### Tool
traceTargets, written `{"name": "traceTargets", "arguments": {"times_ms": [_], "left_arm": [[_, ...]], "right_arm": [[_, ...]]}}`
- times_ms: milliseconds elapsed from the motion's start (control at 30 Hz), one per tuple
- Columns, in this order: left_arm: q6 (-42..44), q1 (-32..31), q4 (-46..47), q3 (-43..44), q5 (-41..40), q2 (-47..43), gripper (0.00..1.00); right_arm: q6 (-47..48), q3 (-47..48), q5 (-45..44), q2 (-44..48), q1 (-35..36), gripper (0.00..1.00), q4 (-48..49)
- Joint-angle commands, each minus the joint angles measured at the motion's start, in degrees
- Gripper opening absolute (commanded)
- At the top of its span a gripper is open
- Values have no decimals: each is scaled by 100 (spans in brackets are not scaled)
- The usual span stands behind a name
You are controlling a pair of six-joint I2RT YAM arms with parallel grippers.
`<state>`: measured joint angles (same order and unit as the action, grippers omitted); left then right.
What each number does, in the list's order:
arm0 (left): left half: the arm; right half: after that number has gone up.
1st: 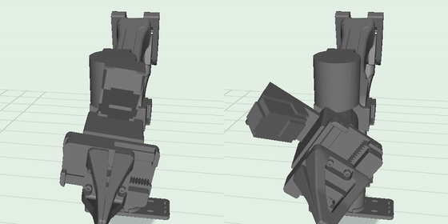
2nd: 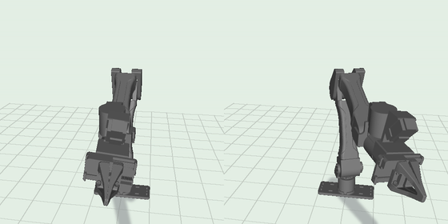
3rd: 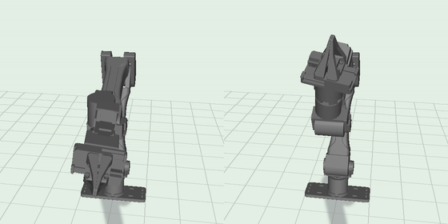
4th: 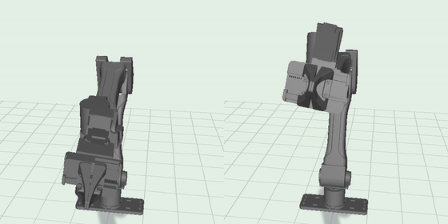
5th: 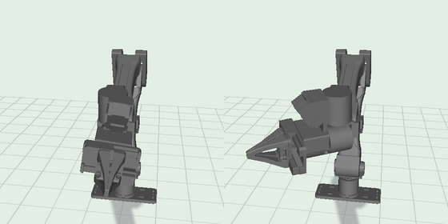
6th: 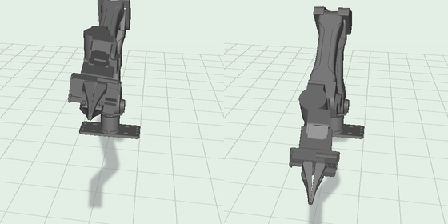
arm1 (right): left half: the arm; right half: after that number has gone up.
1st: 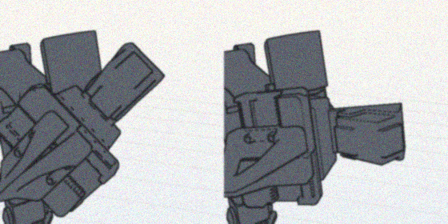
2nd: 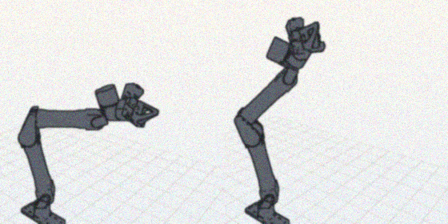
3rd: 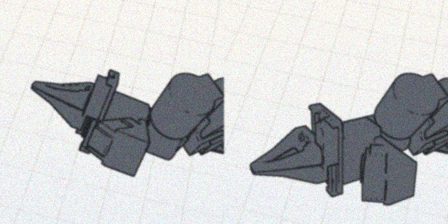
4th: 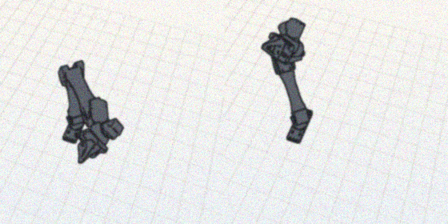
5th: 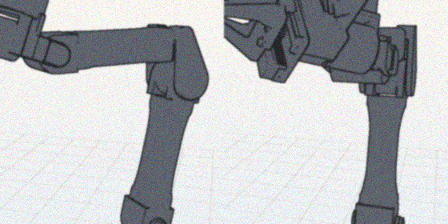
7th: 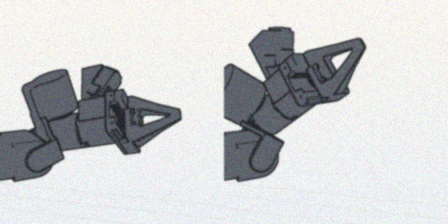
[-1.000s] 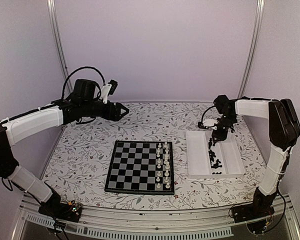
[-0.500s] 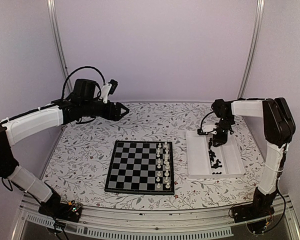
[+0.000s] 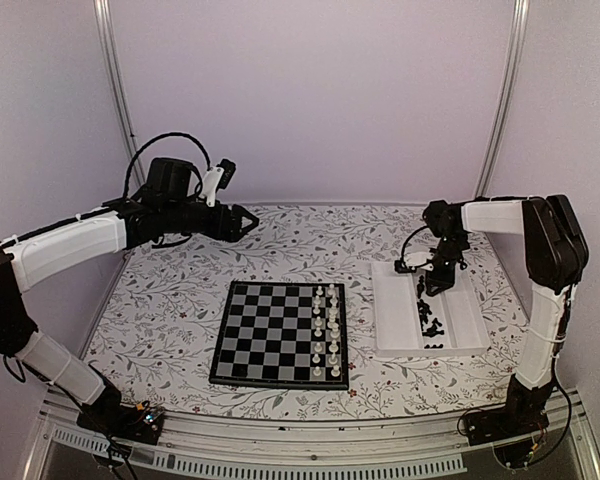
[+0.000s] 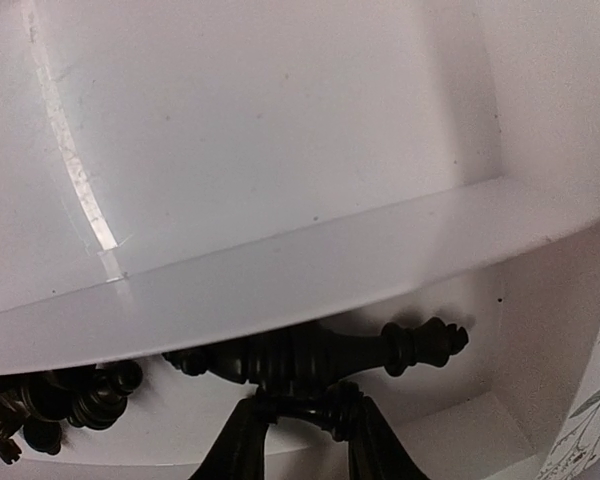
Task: Set up the chess pieces on the board
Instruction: Pick up the chess piece from the storage box.
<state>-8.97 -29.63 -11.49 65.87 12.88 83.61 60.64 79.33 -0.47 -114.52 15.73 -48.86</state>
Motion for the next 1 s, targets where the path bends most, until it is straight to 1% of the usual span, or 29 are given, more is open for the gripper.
{"name": "traceTargets", "arguments": {"times_ms": [0, 200, 433, 600, 667, 767, 867, 900, 933, 967], "left_arm": [[58, -78, -18, 163, 80, -39, 87], [53, -104, -15, 157, 100, -29, 87], [60, -140, -19, 159, 128, -21, 87], [66, -186, 67, 128, 275, -7, 87], [119, -263, 241, 25, 397, -56, 86], [450, -564, 590, -197, 440, -199, 83], [993, -1051, 1033, -622, 209, -444, 83], [1212, -1268, 1346, -778, 74, -533, 83], [1399, -1486, 1513, -905, -91, -598, 83], [1613, -1699, 1660, -1025, -213, -642, 83]], "right_arm": [[-99, -92, 389, 93, -6, 10, -221], [-315, -235, 618, 249, -8, 3, -180], [-596, -277, 862, 536, -70, 3, -306], [-894, -48, 1433, 950, -274, 3, -627], [-1069, 78, 1869, 1126, -306, 3, -790], [-1401, 277, 2914, 1353, -316, 3, -995], [-1736, 434, 4143, 1445, -305, 4, -1214], [-1768, 485, 4668, 1460, -307, 4, -1296], [-1788, 532, 4905, 1455, -314, 4, -1407], [-1785, 572, 5354, 1444, -309, 5, -1506]]}}
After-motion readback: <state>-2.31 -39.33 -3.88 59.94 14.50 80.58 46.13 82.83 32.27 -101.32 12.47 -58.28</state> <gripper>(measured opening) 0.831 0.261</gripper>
